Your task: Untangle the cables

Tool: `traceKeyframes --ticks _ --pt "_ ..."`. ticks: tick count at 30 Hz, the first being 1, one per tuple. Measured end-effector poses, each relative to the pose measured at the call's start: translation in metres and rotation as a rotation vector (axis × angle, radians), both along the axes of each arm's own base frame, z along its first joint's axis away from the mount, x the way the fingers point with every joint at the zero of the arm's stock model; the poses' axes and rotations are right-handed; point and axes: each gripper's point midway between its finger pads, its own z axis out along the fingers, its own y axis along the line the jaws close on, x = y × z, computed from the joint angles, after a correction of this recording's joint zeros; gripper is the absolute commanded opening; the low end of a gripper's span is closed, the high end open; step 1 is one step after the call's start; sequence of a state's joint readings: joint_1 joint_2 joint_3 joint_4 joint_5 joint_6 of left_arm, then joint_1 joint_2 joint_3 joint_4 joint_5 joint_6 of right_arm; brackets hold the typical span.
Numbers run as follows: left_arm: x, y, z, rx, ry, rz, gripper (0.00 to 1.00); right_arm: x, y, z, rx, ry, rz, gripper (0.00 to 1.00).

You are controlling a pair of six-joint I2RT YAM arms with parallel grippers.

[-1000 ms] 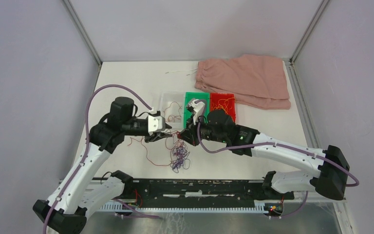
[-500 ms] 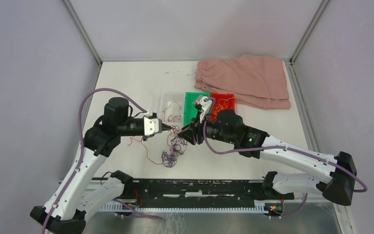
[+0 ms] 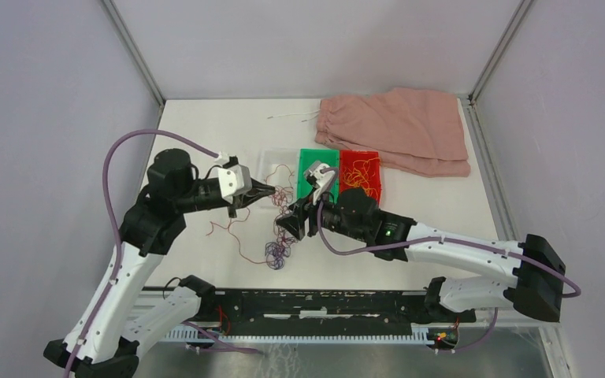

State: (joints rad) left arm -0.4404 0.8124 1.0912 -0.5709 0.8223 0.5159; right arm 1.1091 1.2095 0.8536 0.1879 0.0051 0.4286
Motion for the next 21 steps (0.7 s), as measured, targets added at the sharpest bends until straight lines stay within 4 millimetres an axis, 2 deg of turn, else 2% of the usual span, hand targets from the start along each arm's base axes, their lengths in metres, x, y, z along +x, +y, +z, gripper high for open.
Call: traceKeyframes --ticks 5,10,16,21 --pt "-0.010 -0.002 0.035 -0.059 0.038 -0.010 0.03 0.018 0.002 -0.017 -0.036 -0.020 -0.087 0.46" --pt "-0.024 0.001 0.086 -0.124 -0.008 -0.024 0.03 0.025 -0.007 -0.039 -0.053 -0.021 -0.144 0.40" --pt "-0.037 0.007 0.140 -0.182 -0.098 -0.025 0.03 0.020 -0.028 -0.093 -0.121 0.035 -0.186 0.39" --pt "-0.038 0.011 0.167 -0.209 -0.148 0.000 0.03 0.016 -0.043 -0.112 -0.119 0.071 -0.219 0.41"
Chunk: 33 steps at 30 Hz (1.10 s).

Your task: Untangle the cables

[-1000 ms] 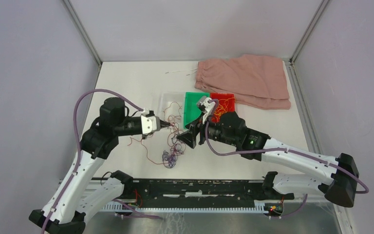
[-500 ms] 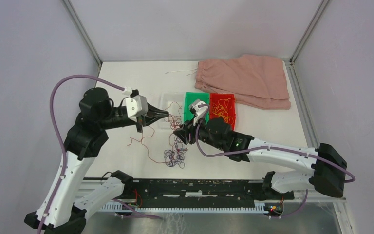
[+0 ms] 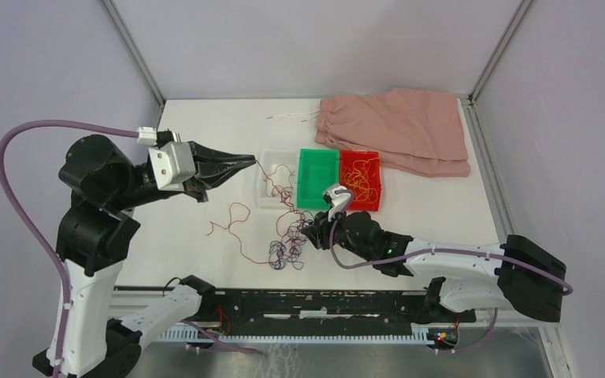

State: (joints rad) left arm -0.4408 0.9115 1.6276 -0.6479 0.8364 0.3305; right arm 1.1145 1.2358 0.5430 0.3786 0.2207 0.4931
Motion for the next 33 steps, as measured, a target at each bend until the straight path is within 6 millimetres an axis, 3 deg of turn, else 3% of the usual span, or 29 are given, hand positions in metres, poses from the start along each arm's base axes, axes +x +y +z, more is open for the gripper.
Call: traceKeyframes --ticks 5,12,14,17,18,25,33 --pt "0.011 0.004 0.035 -0.048 -0.060 0.066 0.03 -0.003 -0.008 -0.012 0.017 0.025 -0.024 0.42" --pt "0.021 0.027 0.129 -0.239 -0.263 0.232 0.03 -0.010 -0.024 -0.040 -0.010 0.075 -0.050 0.35" --pt "0.020 0.035 0.145 -0.285 -0.305 0.273 0.03 -0.011 -0.026 -0.038 0.003 0.077 -0.052 0.32" --pt "0.014 0.044 0.163 -0.333 -0.354 0.304 0.03 -0.012 -0.026 -0.030 0.029 0.067 -0.050 0.11" --pt "0.013 0.047 0.167 -0.347 -0.369 0.312 0.03 -0.012 -0.026 -0.026 0.038 0.064 -0.049 0.08" --pt "0.017 0.071 0.206 -0.456 -0.479 0.437 0.03 -0.016 -0.034 -0.018 0.062 0.051 -0.052 0.02" --pt "0.010 0.117 0.261 -0.596 -0.726 0.664 0.03 -0.031 -0.083 -0.088 -0.077 0.140 -0.125 0.00"
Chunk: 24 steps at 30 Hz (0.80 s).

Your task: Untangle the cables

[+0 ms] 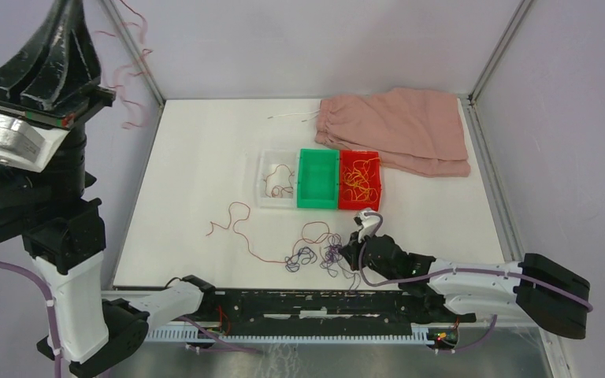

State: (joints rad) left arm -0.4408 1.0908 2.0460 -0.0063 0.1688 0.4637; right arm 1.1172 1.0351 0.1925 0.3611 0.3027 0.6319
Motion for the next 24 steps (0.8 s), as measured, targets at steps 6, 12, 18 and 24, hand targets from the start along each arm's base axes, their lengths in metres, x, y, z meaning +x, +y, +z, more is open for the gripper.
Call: traceKeyframes --ticks 6,12,18,24 --pt "-0.014 0.022 0.021 -0.095 -0.092 0.061 0.03 0.000 -0.013 0.000 -0.020 0.000 -0.032 0.04" --pt "0.006 0.001 -0.010 -0.014 0.003 0.011 0.03 0.001 -0.013 0.007 -0.023 -0.009 -0.034 0.10" --pt "0.069 -0.032 -0.105 0.112 0.242 0.000 0.03 0.003 -0.009 0.024 0.004 -0.030 -0.031 0.11" --pt "0.125 -0.060 -0.210 0.226 0.475 -0.004 0.03 0.004 -0.013 0.033 0.011 -0.047 -0.035 0.11"
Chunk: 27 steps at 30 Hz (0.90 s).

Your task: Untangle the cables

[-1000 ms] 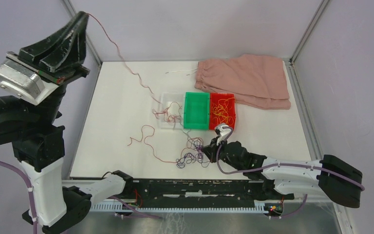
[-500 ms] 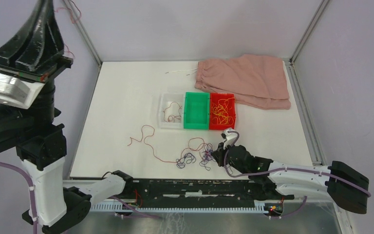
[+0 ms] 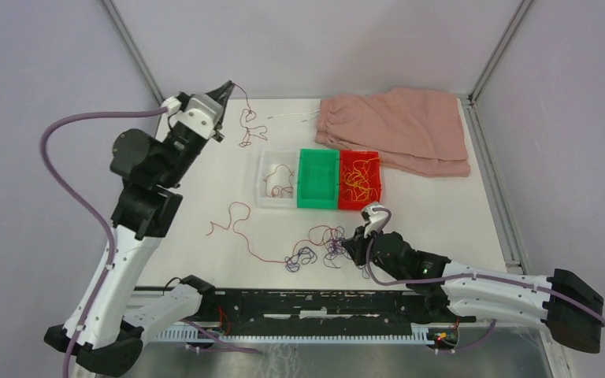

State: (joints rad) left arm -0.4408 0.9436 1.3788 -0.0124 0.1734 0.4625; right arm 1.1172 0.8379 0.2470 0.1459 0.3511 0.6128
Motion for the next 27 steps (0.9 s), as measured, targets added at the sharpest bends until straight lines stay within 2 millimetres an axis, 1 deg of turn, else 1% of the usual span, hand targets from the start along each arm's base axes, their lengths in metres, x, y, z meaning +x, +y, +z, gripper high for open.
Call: traceKeyframes --ticks 2,5,7,13,18,22,27 --pt "0.015 -0.009 -0.034 0.037 0.070 -0.008 0.03 0.000 -0.002 0.001 -0.002 -0.002 -0.004 0.10" --pt "0.031 -0.018 -0.075 0.076 0.147 -0.016 0.03 0.000 -0.007 0.003 -0.004 -0.008 -0.015 0.10" --pt "0.039 -0.023 -0.095 0.095 0.186 -0.020 0.03 0.000 -0.009 0.005 -0.003 -0.011 -0.019 0.10" --pt "0.066 -0.039 -0.146 0.147 0.286 -0.038 0.03 0.001 -0.015 0.009 -0.001 -0.025 -0.039 0.09" --pt "0.079 -0.046 -0.181 0.177 0.349 -0.047 0.03 0.001 -0.019 0.010 -0.007 -0.028 -0.049 0.09" --pt "0.084 -0.052 -0.212 0.207 0.396 -0.061 0.03 0.002 -0.023 0.011 -0.012 -0.032 -0.057 0.09" --pt "0.090 -0.055 -0.268 0.273 0.484 -0.070 0.03 0.002 -0.029 0.012 -0.016 -0.040 -0.072 0.09"
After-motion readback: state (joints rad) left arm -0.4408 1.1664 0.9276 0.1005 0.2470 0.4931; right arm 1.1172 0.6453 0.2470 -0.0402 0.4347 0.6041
